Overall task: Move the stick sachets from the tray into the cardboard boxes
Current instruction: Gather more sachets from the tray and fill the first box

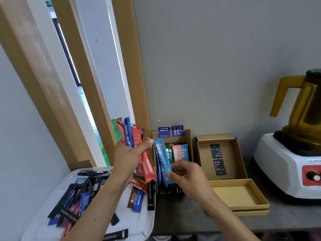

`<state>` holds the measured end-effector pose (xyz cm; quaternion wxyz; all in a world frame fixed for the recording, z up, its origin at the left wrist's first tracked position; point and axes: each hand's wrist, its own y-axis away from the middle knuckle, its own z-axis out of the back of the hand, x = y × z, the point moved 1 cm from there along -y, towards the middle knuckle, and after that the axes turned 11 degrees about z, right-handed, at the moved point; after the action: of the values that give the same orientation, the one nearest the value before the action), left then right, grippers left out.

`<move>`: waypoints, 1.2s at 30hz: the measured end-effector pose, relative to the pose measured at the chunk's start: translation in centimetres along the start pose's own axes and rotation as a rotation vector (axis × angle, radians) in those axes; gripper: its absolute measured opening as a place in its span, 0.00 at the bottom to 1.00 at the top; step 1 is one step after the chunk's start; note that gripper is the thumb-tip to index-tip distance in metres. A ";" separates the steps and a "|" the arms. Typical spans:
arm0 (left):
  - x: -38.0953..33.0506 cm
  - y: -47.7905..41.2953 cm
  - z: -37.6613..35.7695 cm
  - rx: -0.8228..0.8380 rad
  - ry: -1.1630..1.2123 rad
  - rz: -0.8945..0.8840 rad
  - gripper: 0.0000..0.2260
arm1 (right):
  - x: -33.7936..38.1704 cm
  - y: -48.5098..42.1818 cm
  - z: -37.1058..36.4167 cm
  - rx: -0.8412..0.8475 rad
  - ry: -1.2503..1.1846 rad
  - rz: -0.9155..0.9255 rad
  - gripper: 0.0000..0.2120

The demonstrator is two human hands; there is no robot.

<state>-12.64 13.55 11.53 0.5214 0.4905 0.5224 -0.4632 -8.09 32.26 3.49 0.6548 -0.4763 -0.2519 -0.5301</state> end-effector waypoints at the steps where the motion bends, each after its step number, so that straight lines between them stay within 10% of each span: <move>1: -0.1 0.0 0.2 -0.019 0.019 -0.004 0.11 | -0.3 0.1 -0.2 -0.022 0.075 -0.017 0.09; 19: 0.4 0.4 1.3 0.013 0.077 0.054 0.12 | -0.8 0.9 -3.2 0.044 0.612 0.155 0.15; 27: 0.5 0.9 0.6 0.038 0.027 0.061 0.14 | 1.9 1.1 -1.7 -0.116 -0.035 0.021 0.05; 36: 0.4 1.3 0.0 0.094 -0.019 0.053 0.13 | 3.6 0.8 -0.4 0.118 -0.461 -0.083 0.15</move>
<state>-11.30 13.64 11.15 0.5149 0.5236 0.4819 -0.4780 -6.27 30.21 6.04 0.5843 -0.5346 -0.4446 -0.4184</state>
